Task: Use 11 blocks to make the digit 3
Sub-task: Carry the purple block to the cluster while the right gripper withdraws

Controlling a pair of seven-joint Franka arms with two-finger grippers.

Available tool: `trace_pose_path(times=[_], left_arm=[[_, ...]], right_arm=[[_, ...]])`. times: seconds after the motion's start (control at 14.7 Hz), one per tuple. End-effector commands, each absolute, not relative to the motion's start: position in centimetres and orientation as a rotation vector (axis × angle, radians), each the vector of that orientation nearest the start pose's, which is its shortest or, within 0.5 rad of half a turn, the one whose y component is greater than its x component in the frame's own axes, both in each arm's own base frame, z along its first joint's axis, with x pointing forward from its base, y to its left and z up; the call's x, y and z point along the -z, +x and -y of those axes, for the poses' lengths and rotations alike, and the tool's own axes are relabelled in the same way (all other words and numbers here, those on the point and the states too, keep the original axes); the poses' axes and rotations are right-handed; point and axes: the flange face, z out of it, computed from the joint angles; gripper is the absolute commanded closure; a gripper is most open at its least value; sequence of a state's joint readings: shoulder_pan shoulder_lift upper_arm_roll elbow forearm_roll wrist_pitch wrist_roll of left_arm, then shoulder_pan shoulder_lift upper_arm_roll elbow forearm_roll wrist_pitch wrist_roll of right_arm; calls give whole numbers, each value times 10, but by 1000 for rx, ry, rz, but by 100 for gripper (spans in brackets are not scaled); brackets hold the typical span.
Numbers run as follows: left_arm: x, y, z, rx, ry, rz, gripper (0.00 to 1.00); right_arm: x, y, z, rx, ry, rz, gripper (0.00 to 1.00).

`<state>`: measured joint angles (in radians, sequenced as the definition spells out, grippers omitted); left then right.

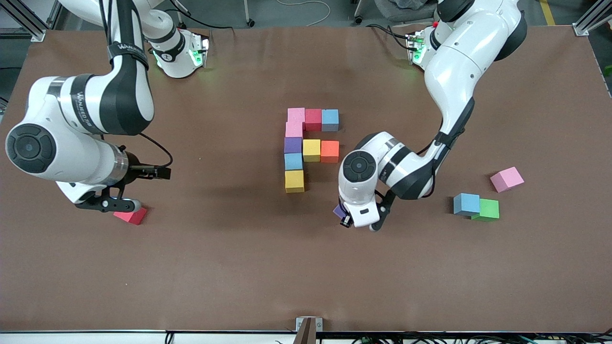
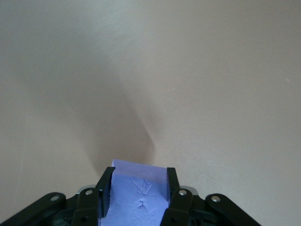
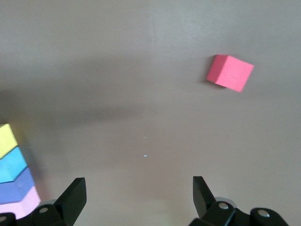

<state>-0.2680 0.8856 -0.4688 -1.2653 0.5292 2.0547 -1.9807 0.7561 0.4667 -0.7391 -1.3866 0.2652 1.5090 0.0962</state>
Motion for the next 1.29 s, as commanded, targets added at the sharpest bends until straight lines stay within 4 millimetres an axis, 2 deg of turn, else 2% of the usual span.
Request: trace_pose_path(times=[0.0,0.14,0.27,0.48,0.95,1.23], left_arm=[[-268,596,421,236,-2475,1830,70],[-278,572,419,285,-2445,1829,70],[-273,557,418,292,-2413,1837,70],[-268,555,419,293,-2343,1927,70],[-255,533,451,286,-2280,2033,74],[-245,519,463,311,-2139,2169,74]], right_arm=[[-505,617,-120,-335,-3188,-101,0],[-508,612,-106,-355,-3157,-106,0],[-516,602,-96,-356,-3145,-86,0],[-530,585,-86,-327,-3165,-45,0],[-563,556,-53,-263,-3143,-90,0],[-577,548,-47,-229,-3149,-97,0]])
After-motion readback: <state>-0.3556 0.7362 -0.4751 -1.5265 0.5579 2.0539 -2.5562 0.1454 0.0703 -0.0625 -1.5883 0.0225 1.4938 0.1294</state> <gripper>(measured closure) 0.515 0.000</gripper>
